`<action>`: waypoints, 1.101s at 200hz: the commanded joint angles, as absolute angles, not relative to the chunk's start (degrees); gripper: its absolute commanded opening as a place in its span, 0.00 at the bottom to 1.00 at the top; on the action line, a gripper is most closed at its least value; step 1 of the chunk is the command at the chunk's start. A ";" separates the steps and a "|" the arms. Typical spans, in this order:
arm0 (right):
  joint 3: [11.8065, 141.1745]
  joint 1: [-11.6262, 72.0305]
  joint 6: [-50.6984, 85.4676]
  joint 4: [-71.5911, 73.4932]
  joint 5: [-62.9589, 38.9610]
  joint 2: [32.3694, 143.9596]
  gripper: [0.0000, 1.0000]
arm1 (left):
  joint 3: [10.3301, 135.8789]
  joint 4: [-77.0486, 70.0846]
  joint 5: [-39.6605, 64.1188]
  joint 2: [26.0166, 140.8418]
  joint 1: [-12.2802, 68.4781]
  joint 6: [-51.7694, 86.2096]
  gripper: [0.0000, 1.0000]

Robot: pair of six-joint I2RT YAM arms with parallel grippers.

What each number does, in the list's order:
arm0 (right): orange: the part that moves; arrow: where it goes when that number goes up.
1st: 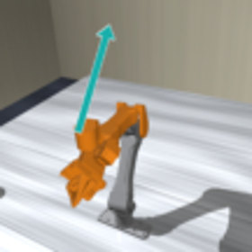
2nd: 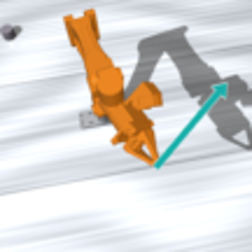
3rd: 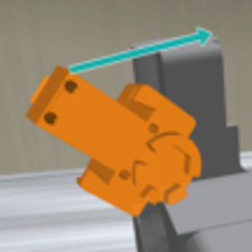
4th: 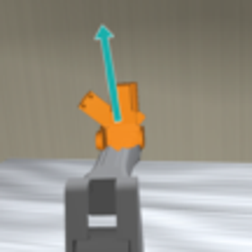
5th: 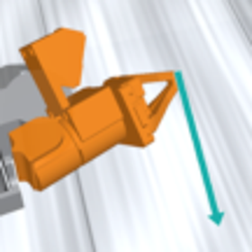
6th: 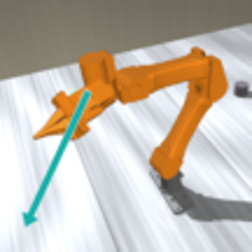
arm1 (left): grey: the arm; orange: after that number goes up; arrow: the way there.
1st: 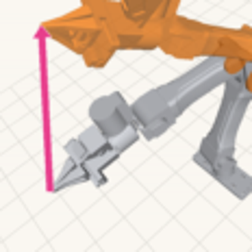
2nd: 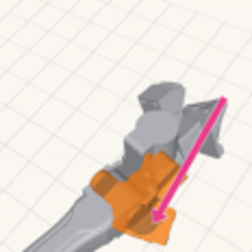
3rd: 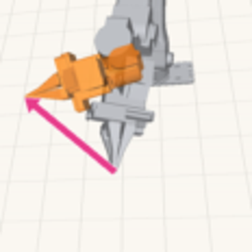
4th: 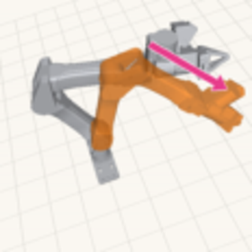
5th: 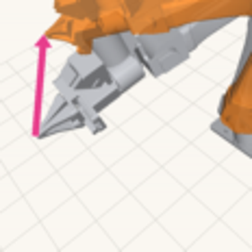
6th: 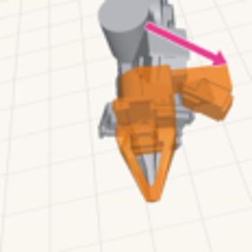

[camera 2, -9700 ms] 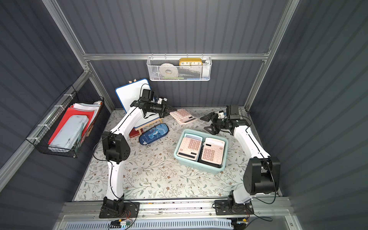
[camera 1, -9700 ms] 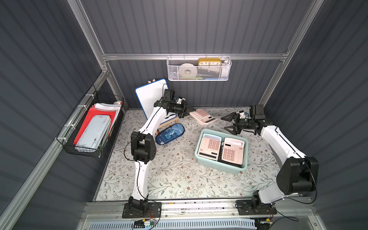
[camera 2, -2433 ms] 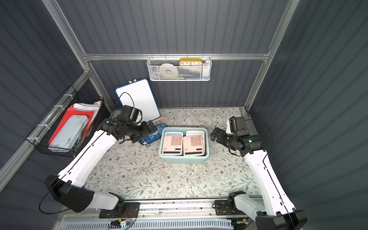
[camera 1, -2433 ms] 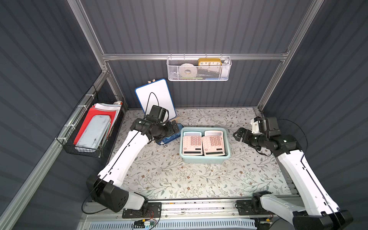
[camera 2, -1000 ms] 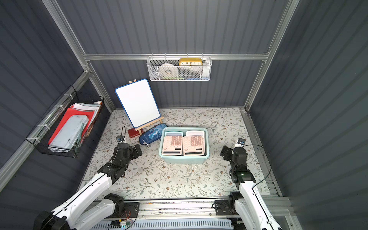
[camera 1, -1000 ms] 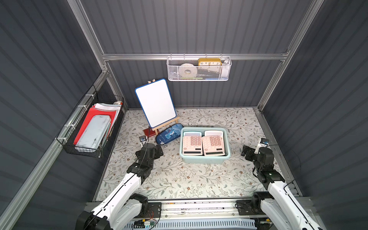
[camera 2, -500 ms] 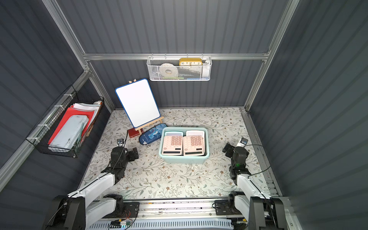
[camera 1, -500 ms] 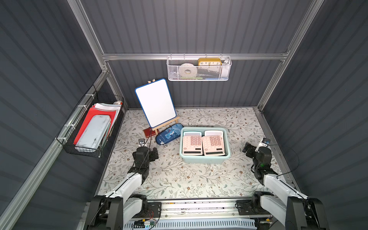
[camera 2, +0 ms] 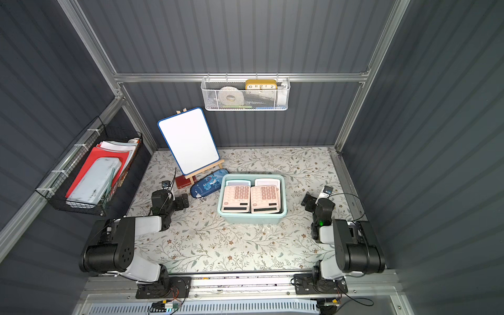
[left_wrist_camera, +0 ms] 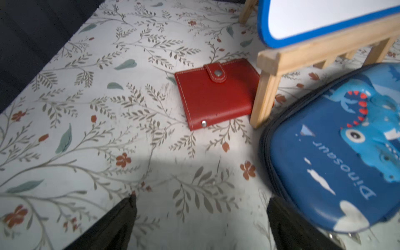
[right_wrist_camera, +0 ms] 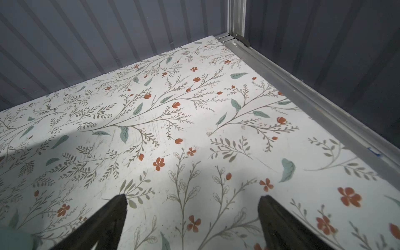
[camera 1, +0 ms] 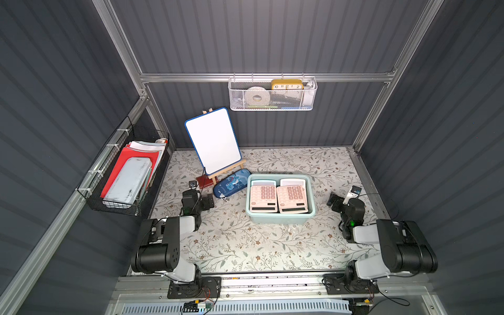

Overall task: Put the calculator in the storage box
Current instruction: Reset both arms

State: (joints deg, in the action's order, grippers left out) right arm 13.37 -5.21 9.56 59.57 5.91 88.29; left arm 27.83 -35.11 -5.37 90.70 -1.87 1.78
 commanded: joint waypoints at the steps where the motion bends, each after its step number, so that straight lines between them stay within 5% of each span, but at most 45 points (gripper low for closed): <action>1: 13.01 -5.36 8.62 72.85 4.53 91.33 0.99 | 28.64 -40.90 -3.62 94.53 -3.13 1.12 0.99; 50: 21.44 -5.26 6.06 50.87 -2.05 87.35 0.99 | 25.31 -48.46 0.66 96.62 -4.75 1.15 1.00; 220: 23.12 -3.28 3.43 49.18 -2.63 88.15 0.99 | 27.28 -45.27 -3.78 97.52 -5.54 4.41 0.99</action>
State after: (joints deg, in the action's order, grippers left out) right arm 22.04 -3.49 3.97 49.45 -2.37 87.77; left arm 26.48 -44.97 -3.31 97.27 -5.30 3.84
